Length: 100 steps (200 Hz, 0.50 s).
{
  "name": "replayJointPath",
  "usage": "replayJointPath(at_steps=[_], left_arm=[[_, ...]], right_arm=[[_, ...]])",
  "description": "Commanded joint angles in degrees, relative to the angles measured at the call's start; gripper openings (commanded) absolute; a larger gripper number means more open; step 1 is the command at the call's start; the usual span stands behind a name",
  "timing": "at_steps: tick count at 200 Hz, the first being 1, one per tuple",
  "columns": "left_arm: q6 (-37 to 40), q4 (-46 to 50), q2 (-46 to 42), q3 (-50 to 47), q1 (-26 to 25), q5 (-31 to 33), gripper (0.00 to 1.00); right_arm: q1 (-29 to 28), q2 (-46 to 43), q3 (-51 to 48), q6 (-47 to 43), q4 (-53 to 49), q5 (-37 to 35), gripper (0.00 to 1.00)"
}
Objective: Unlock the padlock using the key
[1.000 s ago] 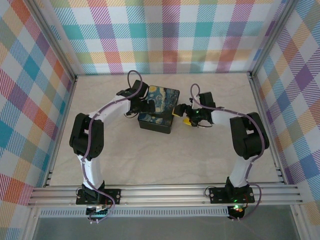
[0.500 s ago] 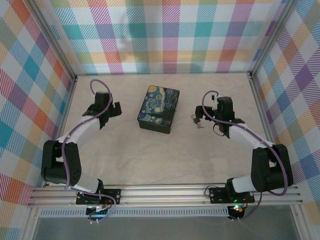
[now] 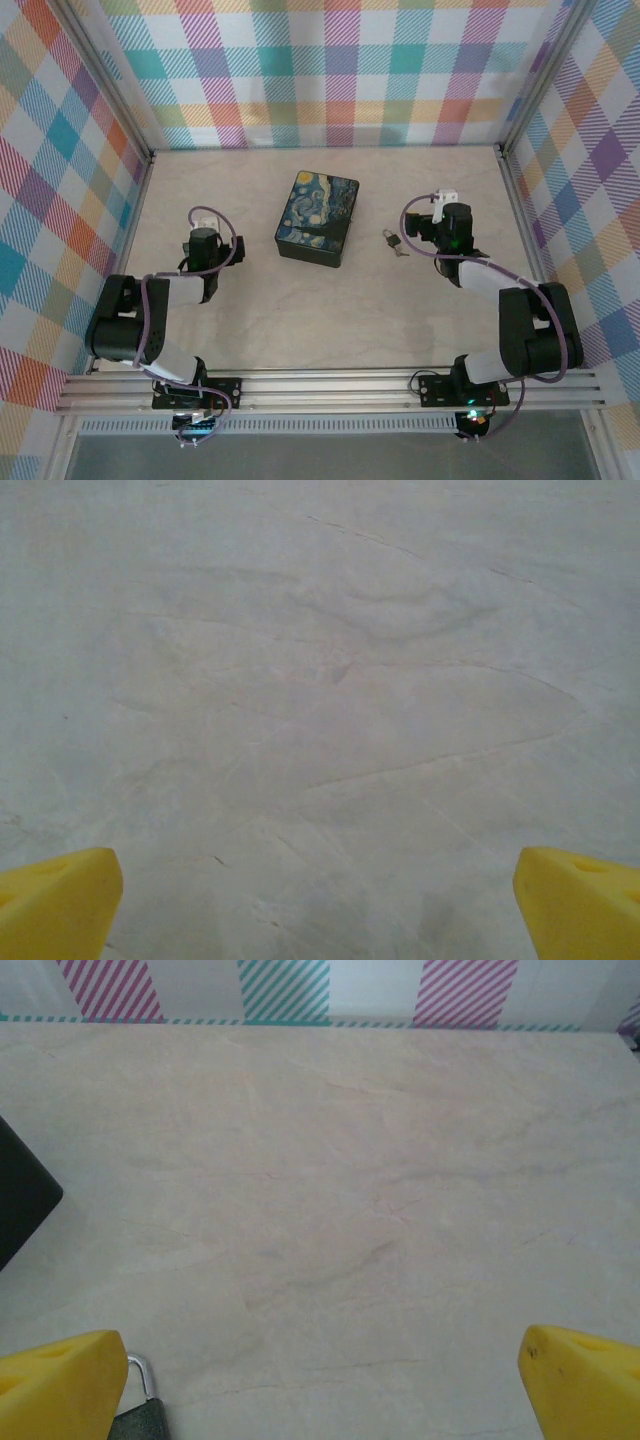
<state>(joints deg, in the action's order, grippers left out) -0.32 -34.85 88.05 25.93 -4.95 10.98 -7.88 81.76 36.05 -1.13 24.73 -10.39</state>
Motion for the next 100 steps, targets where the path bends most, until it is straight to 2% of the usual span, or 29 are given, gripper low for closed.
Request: replayJointPath(at_steps=[1,9,16,32,49,61,74,83,94,100], left_arm=[[1.2,-9.85,1.23,-1.64,0.9,-3.66,1.0],[1.28,-13.16,1.91,-2.32,0.9,-3.62,1.0],[1.24,-10.61,1.34,-1.83,0.89,-3.76,1.0],[1.38,-11.17,1.47,-1.84,0.91,-3.65,1.0],[1.41,-11.6,1.67,-1.89,0.91,-3.61,1.0],[1.37,-11.43,1.62,-1.83,0.8,-3.64,1.0],[1.48,-11.41,1.65,-1.88,0.8,-3.56,1.0],[1.46,-11.49,1.43,-1.97,0.74,-3.53,1.0],[1.55,-11.56,1.42,-2.01,0.8,-3.52,1.0],[1.5,-11.47,1.42,-2.02,0.8,-3.63,1.0]], right_arm=[[1.74,-1.1,-2.41,-3.46,6.09,3.41,1.0],[2.45,-1.54,-2.57,-2.75,5.61,3.86,1.0],[2.6,-1.96,-2.72,-2.3,4.76,2.9,1.0],[2.69,-3.8,-4.15,-2.13,3.33,2.84,1.0],[4.29,-4.7,-6.96,-0.86,5.03,7.9,1.0],[4.85,-2.48,-10.03,-0.06,10.12,7.67,1.0],[4.98,3.11,-14.39,0.51,23.93,6.22,1.0],[4.96,7.11,-15.05,0.86,29.78,4.89,1.0],[5.34,5.61,-14.76,1.0,26.16,6.35,1.0],[5.42,6.46,-15.45,0.63,29.26,7.32,1.0]])
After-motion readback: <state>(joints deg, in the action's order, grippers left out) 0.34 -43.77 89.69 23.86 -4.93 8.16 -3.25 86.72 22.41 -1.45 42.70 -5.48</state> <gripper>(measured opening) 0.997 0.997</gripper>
